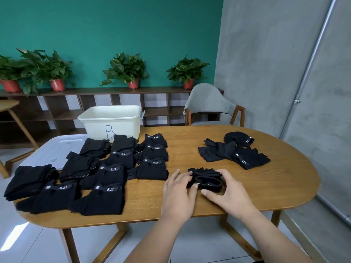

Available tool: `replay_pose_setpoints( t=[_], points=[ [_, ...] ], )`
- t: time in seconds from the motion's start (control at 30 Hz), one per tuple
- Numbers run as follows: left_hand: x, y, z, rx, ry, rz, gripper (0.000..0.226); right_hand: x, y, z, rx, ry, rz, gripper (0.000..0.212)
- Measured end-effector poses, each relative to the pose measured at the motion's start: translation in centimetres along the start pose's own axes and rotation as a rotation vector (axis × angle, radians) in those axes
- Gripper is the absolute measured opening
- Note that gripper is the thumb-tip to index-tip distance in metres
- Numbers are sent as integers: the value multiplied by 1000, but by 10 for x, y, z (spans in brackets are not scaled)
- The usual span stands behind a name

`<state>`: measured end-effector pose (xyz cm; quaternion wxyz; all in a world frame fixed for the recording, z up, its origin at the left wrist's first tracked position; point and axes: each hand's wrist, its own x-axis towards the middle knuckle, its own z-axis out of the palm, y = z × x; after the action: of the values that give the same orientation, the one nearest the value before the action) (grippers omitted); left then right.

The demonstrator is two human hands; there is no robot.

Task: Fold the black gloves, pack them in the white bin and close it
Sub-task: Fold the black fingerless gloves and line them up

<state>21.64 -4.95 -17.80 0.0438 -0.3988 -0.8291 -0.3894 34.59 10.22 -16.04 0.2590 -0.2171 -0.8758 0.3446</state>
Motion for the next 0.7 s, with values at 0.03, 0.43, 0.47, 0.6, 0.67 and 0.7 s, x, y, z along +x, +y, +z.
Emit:
replay_pose_setpoints(
  t=[0.03, 0.43, 0.47, 0.6, 0.67, 0.7],
  points=[
    [0, 0, 0, -3, 7, -11, 37, 0, 0, 1, -10, 14, 4, 48],
    [-3, 7, -3, -18, 16, -179, 31, 4, 6, -3, 129, 126, 67, 17],
    [-3, 7, -2, -13, 12, -190, 32, 6, 7, -2, 137, 124, 76, 20],
    [-3, 6, -1, -15, 3, -220, 34, 6, 6, -1, 122, 119, 89, 35],
    [-3, 6, 0, -23, 12, -235, 31, 6, 7, 0, 76, 130, 77, 40],
    [-3, 7, 0, -18, 23, -240, 31, 6, 7, 0, 56, 134, 74, 40]
  ],
)
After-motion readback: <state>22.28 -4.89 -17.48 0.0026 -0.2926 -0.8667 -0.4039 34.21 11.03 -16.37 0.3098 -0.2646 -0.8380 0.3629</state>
